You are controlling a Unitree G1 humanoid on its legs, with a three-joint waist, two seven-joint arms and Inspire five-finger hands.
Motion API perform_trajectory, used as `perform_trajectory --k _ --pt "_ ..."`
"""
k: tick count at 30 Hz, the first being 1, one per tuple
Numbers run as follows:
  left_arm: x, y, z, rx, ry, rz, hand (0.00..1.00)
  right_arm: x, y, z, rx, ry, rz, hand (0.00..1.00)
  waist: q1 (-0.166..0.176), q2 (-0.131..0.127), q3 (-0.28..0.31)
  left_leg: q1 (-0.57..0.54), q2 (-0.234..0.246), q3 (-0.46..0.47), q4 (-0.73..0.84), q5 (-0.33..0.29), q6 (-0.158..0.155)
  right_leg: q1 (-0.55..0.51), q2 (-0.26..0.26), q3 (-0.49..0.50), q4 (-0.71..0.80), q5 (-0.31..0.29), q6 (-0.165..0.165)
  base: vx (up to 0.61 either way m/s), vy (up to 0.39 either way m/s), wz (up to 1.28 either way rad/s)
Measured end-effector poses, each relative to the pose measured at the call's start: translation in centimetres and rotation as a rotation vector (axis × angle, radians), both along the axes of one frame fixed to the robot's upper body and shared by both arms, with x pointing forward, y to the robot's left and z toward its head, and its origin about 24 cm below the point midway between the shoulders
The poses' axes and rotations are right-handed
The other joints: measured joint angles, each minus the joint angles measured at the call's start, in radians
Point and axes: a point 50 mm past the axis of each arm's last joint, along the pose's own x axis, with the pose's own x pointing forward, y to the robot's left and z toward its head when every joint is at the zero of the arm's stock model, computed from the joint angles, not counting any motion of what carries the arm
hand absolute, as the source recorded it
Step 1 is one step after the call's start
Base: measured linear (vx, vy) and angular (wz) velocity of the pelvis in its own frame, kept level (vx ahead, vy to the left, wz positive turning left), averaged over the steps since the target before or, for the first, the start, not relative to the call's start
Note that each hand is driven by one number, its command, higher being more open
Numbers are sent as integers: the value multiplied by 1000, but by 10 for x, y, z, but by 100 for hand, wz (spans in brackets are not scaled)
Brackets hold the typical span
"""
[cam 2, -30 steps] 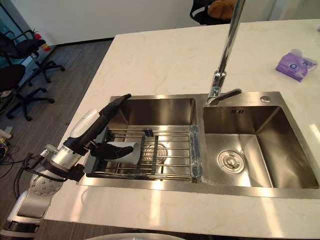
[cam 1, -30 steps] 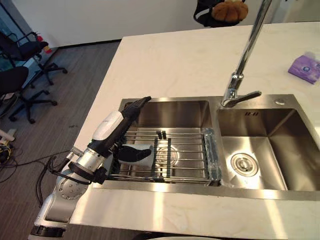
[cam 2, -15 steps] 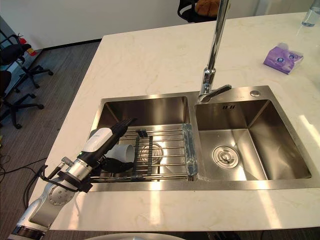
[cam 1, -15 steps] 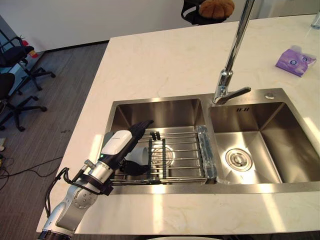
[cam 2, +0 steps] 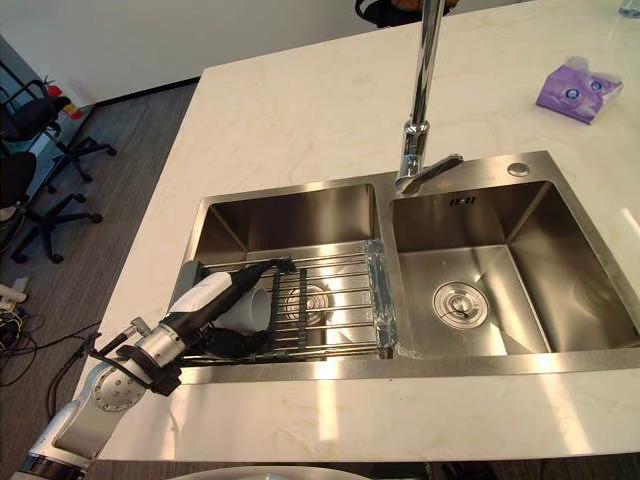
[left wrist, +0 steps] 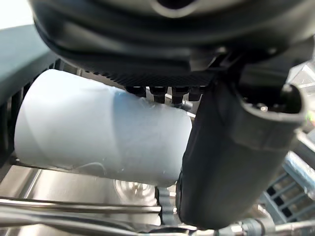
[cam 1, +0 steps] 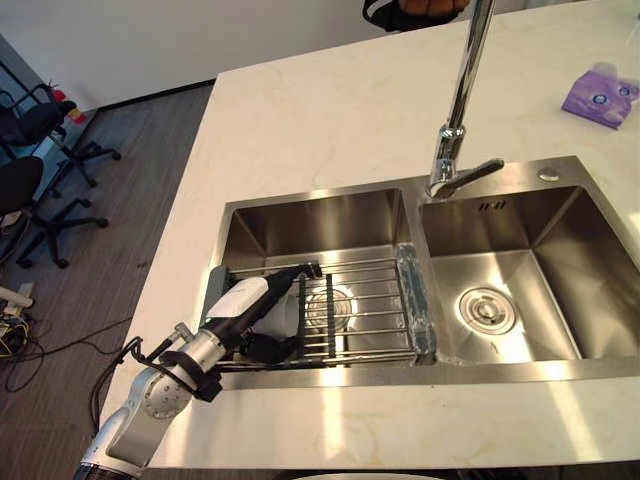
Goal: Walk over to the sink, pick up the cup, carry it to the dishwasher, place the cup inside the dishwasher, then close the dishwasher door
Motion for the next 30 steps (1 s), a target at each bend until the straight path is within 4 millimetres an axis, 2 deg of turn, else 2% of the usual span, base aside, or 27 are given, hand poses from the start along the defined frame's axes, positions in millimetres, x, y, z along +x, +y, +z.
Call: perform_trajectory --k 9,18,26,30 --pt "-1 4 7 -4 85 -49 100 4 -12 6 -34 -9 9 100 2 38 -1 -5 -2 -19 0 3 1 8 -1 -19 0 -3 4 -17 -7 6" --pt "0 12 12 40 131 -74 100 7 -16 8 -42 -4 31 100 2 48 0 -6 -2 -24 -1 6 -1 8 -1 -23 0 -3 4 -36 -9 1" --pt "9 17 17 98 162 -105 100 7 -22 10 -44 4 35 100 1 64 6 -7 -2 -25 -4 9 -5 8 -1 -23 0 -3 4 -4 -1 0" --pt "14 26 16 127 181 -84 100 6 -24 11 -43 9 35 100 -1 68 7 -7 -2 -21 -4 9 -6 7 -1 -18 0 -2 4 -10 -2 -2"
